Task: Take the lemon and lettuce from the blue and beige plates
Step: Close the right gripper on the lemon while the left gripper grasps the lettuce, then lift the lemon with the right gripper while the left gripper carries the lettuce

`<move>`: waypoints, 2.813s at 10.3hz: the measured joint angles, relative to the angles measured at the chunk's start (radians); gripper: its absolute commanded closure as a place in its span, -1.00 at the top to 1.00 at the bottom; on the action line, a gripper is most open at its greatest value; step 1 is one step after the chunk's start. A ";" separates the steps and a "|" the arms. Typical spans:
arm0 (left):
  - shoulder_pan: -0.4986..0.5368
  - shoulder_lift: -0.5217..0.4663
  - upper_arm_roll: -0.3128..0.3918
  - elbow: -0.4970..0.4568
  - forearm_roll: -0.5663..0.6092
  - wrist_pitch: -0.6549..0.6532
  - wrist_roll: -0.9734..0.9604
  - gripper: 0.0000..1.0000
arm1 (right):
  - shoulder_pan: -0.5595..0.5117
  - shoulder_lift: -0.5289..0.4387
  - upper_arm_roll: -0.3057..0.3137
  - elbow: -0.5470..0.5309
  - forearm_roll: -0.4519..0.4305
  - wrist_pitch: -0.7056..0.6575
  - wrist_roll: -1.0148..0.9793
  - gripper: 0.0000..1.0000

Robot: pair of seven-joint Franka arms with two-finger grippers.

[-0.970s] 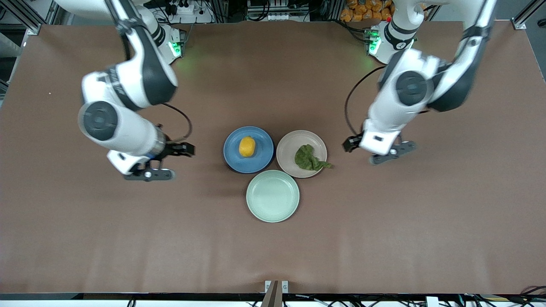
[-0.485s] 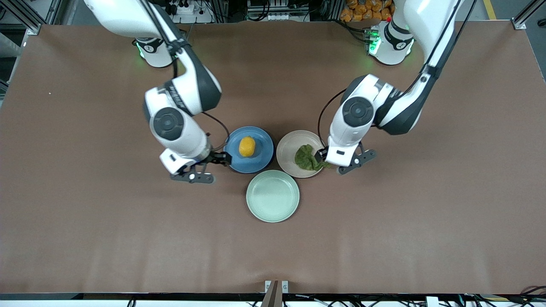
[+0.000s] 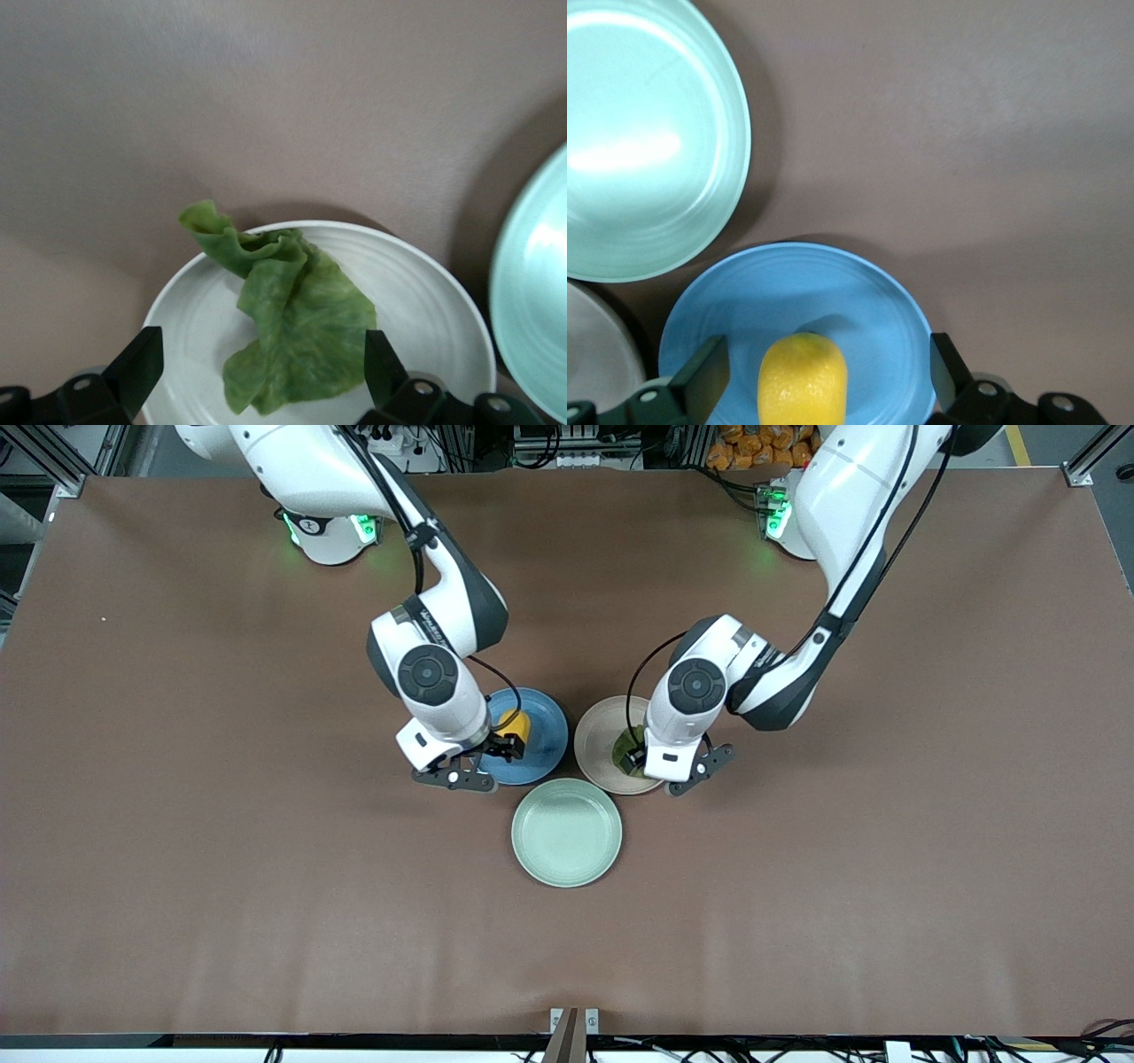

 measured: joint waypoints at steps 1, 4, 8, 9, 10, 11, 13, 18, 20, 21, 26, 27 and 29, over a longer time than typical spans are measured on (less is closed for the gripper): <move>-0.007 0.015 0.000 0.003 0.000 0.004 -0.007 0.77 | 0.003 0.005 0.015 -0.041 0.000 0.067 0.007 1.00; -0.022 0.042 0.000 0.012 0.000 0.007 -0.019 0.31 | 0.007 0.013 0.044 -0.141 0.000 0.181 0.037 1.00; -0.030 0.063 0.000 0.018 0.000 0.008 -0.020 -0.95 | 0.010 0.015 0.061 -0.166 -0.003 0.183 0.057 1.00; -0.030 0.063 0.000 0.021 0.000 0.008 -0.020 -1.00 | 0.018 0.018 0.065 -0.168 -0.009 0.183 0.080 1.00; -0.029 0.063 0.001 0.025 0.000 0.008 -0.020 -1.00 | 0.025 0.024 0.070 -0.170 -0.027 0.183 0.107 1.00; -0.029 0.063 0.001 0.029 0.000 0.008 -0.020 -1.00 | 0.028 0.031 0.080 -0.173 -0.047 0.191 0.139 1.00; -0.029 0.063 0.001 0.045 0.000 0.008 -0.034 -1.00 | 0.031 0.046 0.088 -0.176 -0.072 0.206 0.178 0.74; -0.015 -0.031 0.007 0.073 0.000 -0.073 -0.036 -1.00 | 0.031 0.050 0.087 -0.176 -0.079 0.216 0.183 0.21; 0.044 -0.105 0.008 0.076 0.000 -0.133 0.028 -1.00 | 0.031 0.050 0.087 -0.170 -0.079 0.217 0.185 0.05; 0.073 -0.133 0.008 0.077 0.000 -0.164 0.069 -1.00 | 0.031 0.050 0.086 -0.167 -0.079 0.217 0.186 0.04; 0.254 -0.232 0.009 0.084 -0.014 -0.306 0.430 -1.00 | -0.012 0.025 0.080 -0.144 -0.082 0.164 0.154 0.04; 0.302 -0.235 0.010 0.082 -0.015 -0.339 0.520 -1.00 | -0.039 0.001 0.080 -0.136 -0.082 0.098 0.104 0.04; 0.395 -0.225 0.011 0.053 -0.016 -0.356 0.660 -1.00 | -0.110 -0.067 0.079 -0.130 -0.082 -0.038 -0.005 0.04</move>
